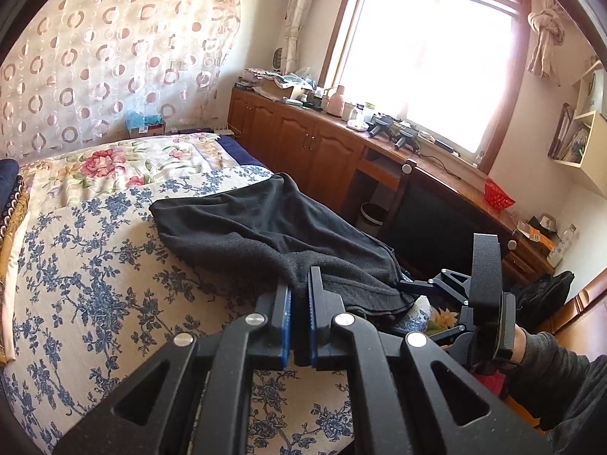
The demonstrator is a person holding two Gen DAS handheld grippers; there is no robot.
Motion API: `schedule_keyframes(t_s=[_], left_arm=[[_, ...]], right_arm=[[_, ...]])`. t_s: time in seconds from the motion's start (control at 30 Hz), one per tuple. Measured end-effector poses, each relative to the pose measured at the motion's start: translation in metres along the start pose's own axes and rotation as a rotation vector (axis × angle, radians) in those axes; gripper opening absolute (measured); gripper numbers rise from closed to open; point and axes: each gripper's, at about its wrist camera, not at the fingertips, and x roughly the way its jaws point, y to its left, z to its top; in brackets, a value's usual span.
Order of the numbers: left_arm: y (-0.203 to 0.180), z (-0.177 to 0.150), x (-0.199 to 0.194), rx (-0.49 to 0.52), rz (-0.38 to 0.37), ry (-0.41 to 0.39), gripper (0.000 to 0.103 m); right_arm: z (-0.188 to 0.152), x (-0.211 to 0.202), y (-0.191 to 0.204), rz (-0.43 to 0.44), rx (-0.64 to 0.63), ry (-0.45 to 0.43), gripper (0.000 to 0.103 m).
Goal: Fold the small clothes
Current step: 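Grasp the folded black shirt with the left gripper while the right gripper grasps its other end, then lift the folded black shirt off the bed with both grippers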
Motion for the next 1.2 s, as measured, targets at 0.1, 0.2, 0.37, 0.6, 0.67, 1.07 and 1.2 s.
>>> schedule_keyframes(t_s=[0.1, 0.2, 0.37, 0.6, 0.67, 1.07, 1.2], left_arm=[[0.003, 0.002, -0.002, -0.007, 0.002, -0.008, 0.004], [0.007, 0.002, -0.005, -0.018, 0.004, -0.015, 0.004], [0.012, 0.001, -0.006, -0.027, 0.014, -0.014, 0.004], [0.045, 0.02, 0.007, -0.063, 0.054, -0.027, 0.004], [0.058, 0.03, 0.014, -0.075, 0.078, -0.027, 0.004], [0.133, 0.064, 0.091, -0.146, 0.165, 0.051, 0.006], [0.146, 0.067, 0.112, -0.142, 0.151, 0.084, 0.013]], right_arm=[[-0.005, 0.002, -0.008, -0.008, 0.008, 0.013, 0.073], [-0.007, 0.004, -0.021, -0.027, 0.031, 0.011, 0.066], [-0.001, 0.007, -0.031, -0.048, 0.027, 0.0, 0.01], [0.064, -0.015, -0.057, -0.078, -0.005, -0.169, 0.008], [0.09, -0.008, -0.064, -0.083, -0.018, -0.201, 0.007], [0.18, 0.101, -0.086, 0.0, -0.013, -0.129, 0.008], [0.193, 0.132, -0.096, 0.034, -0.001, -0.087, 0.008]])
